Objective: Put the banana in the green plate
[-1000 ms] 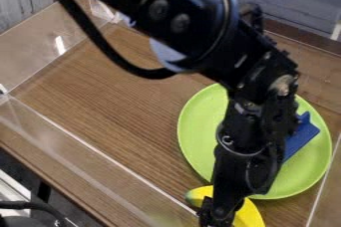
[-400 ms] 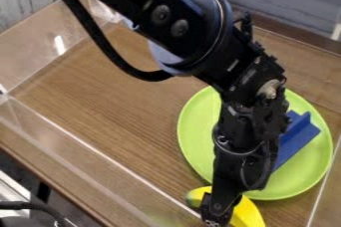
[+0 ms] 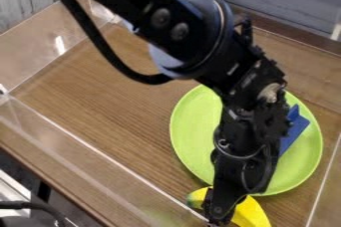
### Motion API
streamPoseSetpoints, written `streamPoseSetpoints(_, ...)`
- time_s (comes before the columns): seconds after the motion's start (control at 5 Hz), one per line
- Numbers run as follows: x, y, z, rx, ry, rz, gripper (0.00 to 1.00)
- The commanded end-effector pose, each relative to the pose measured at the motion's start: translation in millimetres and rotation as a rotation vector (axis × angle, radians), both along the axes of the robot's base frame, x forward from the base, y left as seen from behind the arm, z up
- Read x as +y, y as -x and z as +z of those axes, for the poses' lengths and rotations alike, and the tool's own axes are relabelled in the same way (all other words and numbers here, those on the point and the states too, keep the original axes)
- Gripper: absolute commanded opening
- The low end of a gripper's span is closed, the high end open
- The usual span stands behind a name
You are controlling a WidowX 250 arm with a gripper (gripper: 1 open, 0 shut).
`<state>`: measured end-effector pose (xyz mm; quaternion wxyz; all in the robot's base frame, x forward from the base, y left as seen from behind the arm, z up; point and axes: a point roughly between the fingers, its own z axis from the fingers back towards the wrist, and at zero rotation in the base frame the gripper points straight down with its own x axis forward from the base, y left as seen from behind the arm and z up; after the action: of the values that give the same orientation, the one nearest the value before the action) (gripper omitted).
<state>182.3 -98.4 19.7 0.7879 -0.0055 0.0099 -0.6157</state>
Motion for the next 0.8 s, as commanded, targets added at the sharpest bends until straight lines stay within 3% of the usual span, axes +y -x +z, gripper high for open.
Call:
streamPoseSetpoints(0.0, 0.9, -3.1, 0.1, -0.005, 0.008, 0.006, 0.00)
streamPoseSetpoints(0.6, 1.8, -7.0, -1.7, -0.005, 0.014, 0.004, 0.00)
